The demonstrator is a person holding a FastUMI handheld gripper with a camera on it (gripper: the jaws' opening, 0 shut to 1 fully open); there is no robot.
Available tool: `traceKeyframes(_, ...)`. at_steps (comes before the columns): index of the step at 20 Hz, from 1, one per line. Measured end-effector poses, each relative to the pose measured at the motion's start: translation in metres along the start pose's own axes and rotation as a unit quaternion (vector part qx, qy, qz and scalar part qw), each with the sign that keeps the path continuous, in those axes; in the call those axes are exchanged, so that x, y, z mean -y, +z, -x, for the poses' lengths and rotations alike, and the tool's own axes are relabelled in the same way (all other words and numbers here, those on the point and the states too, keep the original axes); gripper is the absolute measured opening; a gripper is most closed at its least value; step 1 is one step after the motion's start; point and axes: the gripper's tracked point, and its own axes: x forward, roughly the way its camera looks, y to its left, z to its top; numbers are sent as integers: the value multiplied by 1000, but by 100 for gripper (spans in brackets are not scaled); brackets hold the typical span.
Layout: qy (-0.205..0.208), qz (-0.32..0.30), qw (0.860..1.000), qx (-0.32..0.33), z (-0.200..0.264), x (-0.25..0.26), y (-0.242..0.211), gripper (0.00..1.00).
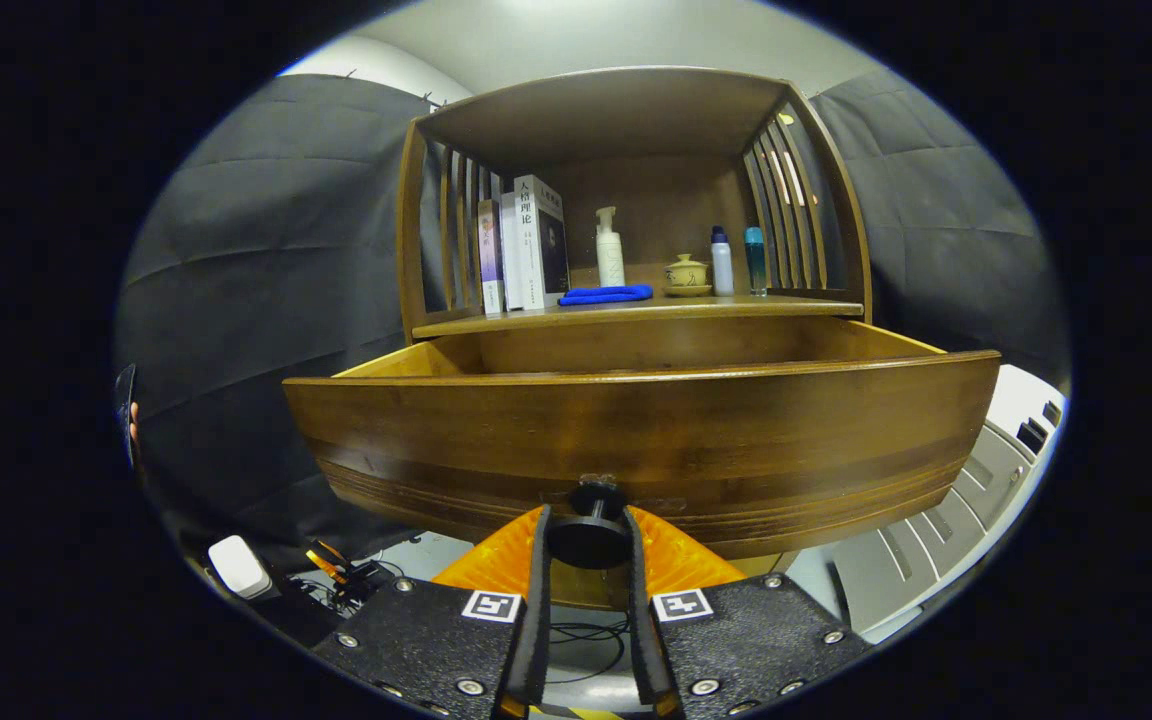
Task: Pull open the drawer, take out the items inside it, and place them on the countertop above the cabinet.
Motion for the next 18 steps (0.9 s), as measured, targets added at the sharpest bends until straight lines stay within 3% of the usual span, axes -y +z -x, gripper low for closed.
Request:
traceKeyframes(2,3,12,1000,10,1,-1,2,36)
traceKeyframes(5,13,40,998,41,5,-2,13,47)
traceKeyframes(14,50,43,994,88,19,2,81,93)
traceKeyframes(16,69,32,994,78,19,-3,92,92)
traceKeyframes(18,62,27,994,85,18,8,116,93)
